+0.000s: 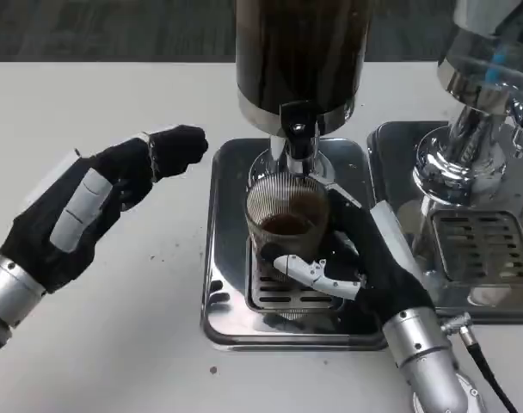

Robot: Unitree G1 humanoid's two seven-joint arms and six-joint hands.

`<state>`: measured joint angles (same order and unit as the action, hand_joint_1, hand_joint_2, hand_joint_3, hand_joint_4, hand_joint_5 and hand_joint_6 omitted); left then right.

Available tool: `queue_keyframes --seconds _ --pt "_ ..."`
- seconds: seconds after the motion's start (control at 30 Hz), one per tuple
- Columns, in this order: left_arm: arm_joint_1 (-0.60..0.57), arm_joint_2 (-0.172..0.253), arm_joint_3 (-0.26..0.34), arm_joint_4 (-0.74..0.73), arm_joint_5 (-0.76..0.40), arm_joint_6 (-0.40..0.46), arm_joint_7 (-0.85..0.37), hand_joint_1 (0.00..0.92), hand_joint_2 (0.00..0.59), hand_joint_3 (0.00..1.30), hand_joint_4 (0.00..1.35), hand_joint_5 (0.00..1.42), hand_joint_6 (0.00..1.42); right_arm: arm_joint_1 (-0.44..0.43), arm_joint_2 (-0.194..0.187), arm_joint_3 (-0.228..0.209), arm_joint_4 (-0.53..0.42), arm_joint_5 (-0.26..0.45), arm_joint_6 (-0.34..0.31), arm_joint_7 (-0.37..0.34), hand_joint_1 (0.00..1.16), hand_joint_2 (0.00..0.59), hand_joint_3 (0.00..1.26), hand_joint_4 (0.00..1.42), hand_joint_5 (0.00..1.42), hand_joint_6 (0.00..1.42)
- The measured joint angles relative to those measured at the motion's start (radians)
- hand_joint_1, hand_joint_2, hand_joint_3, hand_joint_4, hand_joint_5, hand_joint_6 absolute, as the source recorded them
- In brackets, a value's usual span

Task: Grasp the cup under the faucet to collect the drink, then remove the cup.

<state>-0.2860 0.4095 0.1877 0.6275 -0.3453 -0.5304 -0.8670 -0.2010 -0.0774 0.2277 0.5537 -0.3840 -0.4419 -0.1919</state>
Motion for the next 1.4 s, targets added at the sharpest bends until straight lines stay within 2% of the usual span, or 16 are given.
queue_keyframes --seconds 0.17,0.37,0.53,0.77,1.1,1.3,1.4 --pt "0.009 0.004 0.001 -0.008 0.0 0.0 0.009 0.0 0.144 0.28 0.23 0.18 0.14 -0.007 0.011 0.013 0.015 -0.023 0.0 -0.054 0.73 0.214 0.36 0.45 0.53 0.73" --pt "0.017 0.006 0.003 -0.014 0.002 0.0 0.015 0.0 0.158 0.28 0.24 0.18 0.14 -0.008 0.03 0.024 0.049 -0.065 -0.025 -0.161 0.73 0.212 0.45 0.57 0.66 0.93" --pt "0.018 0.006 0.003 -0.014 0.003 0.0 0.019 0.0 0.166 0.28 0.24 0.18 0.14 -0.001 0.036 0.029 0.071 -0.096 -0.049 -0.241 0.73 0.214 0.49 0.61 0.72 1.02" --pt "0.018 0.006 0.003 -0.014 0.004 0.0 0.02 0.0 0.176 0.28 0.24 0.19 0.14 0.013 0.037 0.031 0.085 -0.119 -0.075 -0.32 0.74 0.217 0.54 0.67 0.79 1.1" --pt "0.018 0.004 0.002 -0.014 0.005 0.0 0.02 0.0 0.182 0.28 0.25 0.19 0.15 0.054 0.026 0.03 0.084 -0.143 -0.116 -0.393 0.75 0.208 0.58 0.71 0.85 1.19" --pt "0.017 0.0 -0.005 -0.011 0.011 -0.002 0.02 0.0 0.184 0.28 0.25 0.19 0.15 0.085 0.021 0.026 0.055 -0.163 -0.135 -0.441 0.75 0.208 0.59 0.74 0.86 1.22" --pt "0.017 -0.001 -0.011 -0.008 0.031 -0.012 0.02 0.0 0.185 0.28 0.25 0.19 0.16 0.12 0.013 0.017 0.003 -0.177 -0.144 -0.464 0.76 0.208 0.6 0.74 0.86 1.22"
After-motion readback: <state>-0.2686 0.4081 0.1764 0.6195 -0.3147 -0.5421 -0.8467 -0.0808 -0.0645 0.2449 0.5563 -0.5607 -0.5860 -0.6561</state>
